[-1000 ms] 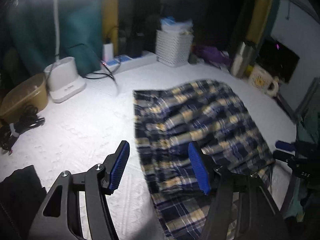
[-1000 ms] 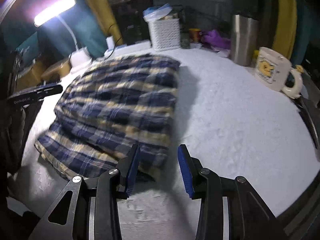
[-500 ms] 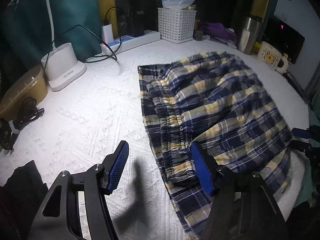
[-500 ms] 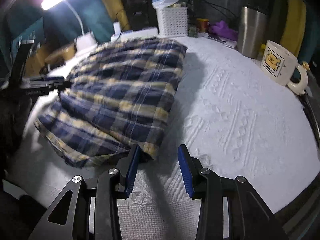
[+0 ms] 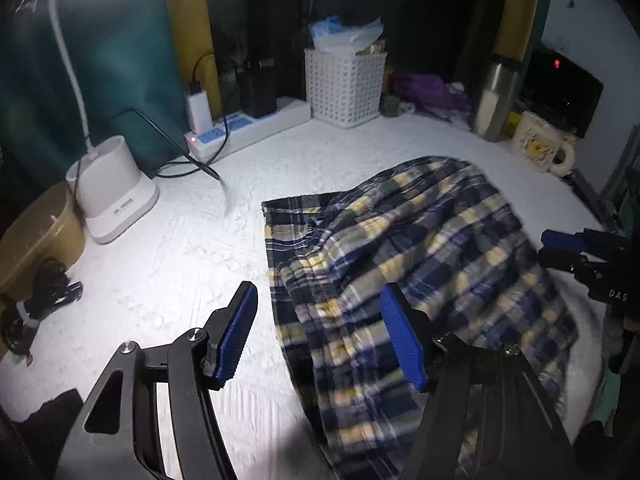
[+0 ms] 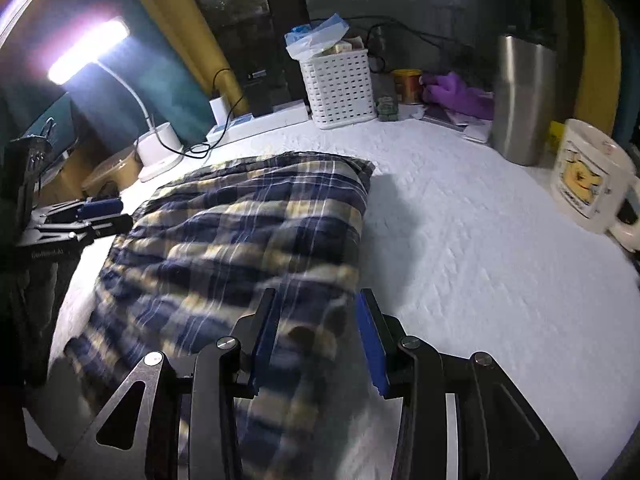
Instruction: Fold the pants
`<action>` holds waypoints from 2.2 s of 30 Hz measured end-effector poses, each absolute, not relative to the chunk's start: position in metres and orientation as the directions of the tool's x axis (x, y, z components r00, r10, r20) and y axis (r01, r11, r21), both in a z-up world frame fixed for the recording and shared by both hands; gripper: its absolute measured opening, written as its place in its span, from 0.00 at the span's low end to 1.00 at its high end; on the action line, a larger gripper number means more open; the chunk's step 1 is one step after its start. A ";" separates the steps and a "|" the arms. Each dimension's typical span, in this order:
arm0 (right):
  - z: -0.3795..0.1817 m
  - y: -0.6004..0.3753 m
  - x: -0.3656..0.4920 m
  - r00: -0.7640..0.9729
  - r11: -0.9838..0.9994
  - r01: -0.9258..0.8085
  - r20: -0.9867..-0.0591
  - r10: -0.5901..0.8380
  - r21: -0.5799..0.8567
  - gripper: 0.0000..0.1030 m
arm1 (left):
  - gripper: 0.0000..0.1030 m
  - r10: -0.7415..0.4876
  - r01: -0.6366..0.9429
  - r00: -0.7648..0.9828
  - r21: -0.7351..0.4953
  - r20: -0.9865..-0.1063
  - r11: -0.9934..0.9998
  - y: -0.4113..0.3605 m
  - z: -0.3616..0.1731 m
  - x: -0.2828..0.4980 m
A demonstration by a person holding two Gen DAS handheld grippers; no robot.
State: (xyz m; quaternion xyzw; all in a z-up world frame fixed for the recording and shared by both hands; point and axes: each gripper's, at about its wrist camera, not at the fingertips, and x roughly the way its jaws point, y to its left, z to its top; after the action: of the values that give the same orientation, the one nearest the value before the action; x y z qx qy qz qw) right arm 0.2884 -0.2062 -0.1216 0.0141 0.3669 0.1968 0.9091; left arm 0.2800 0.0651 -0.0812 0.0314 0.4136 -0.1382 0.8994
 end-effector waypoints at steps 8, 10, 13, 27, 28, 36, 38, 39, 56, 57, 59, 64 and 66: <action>-0.136 -0.196 0.297 0.609 0.918 -0.397 -0.741 0.283 0.025 0.41 | 0.63 -0.193 0.266 0.571 -0.043 -0.798 0.963 0.077 -0.110 0.296; -0.129 -0.203 0.299 0.611 0.918 -0.394 -0.732 0.301 0.049 0.41 | 0.63 -0.204 0.267 0.570 -0.055 -0.796 0.962 0.080 -0.104 0.294; -0.116 -0.212 0.306 0.651 0.925 -0.375 -0.695 0.305 0.056 0.41 | 0.63 -0.240 0.281 0.592 -0.082 -0.770 0.956 0.082 -0.090 0.293; -0.118 -0.199 0.393 0.645 0.923 -0.363 -0.682 0.345 0.123 0.41 | 0.63 -0.297 0.305 0.567 -0.139 -0.768 0.942 0.082 -0.097 0.328; -0.122 -0.195 0.397 0.634 0.925 -0.369 -0.701 0.326 0.096 0.41 | 0.63 -0.297 0.305 0.565 -0.139 -0.770 0.942 0.082 -0.099 0.330; -0.123 -0.191 0.401 0.670 0.940 -0.341 -0.709 0.220 -0.030 0.59 | 0.65 -0.284 0.262 0.547 -0.160 -0.788 0.952 0.086 -0.120 0.350; -0.120 -0.194 0.397 0.676 0.944 -0.329 -0.703 0.222 -0.018 0.59 | 0.65 -0.279 0.258 0.539 -0.159 -0.795 0.953 0.086 -0.118 0.351; -0.118 -0.196 0.395 0.680 0.946 -0.324 -0.696 0.230 -0.004 0.59 | 0.65 -0.276 0.253 0.536 -0.160 -0.798 0.954 0.086 -0.117 0.351; -0.114 -0.222 0.366 0.664 0.935 -0.314 -0.665 0.341 0.166 0.62 | 0.65 -0.313 0.270 0.527 -0.193 -0.790 0.943 0.068 -0.108 0.319; -0.114 -0.222 0.366 0.664 0.934 -0.315 -0.664 0.344 0.169 0.62 | 0.65 -0.317 0.270 0.522 -0.199 -0.792 0.942 0.068 -0.110 0.319; -0.114 -0.223 0.366 0.665 0.932 -0.317 -0.660 0.350 0.176 0.63 | 0.65 -0.330 0.268 0.507 -0.218 -0.796 0.938 0.069 -0.113 0.320; -0.115 -0.226 0.367 0.660 0.929 -0.317 -0.660 0.361 0.191 0.63 | 0.65 -0.370 0.265 0.514 -0.267 -0.774 0.926 0.072 -0.108 0.316; -0.115 -0.228 0.366 0.660 0.929 -0.316 -0.658 0.362 0.193 0.63 | 0.65 -0.392 0.270 0.526 -0.289 -0.755 0.918 0.075 -0.102 0.312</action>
State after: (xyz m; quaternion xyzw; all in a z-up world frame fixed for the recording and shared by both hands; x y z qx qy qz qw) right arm 0.3659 -0.2276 -0.1146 0.0309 0.3677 0.1862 0.9106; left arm 0.3119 0.0749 -0.1018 -0.0681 0.4483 -0.1901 0.8708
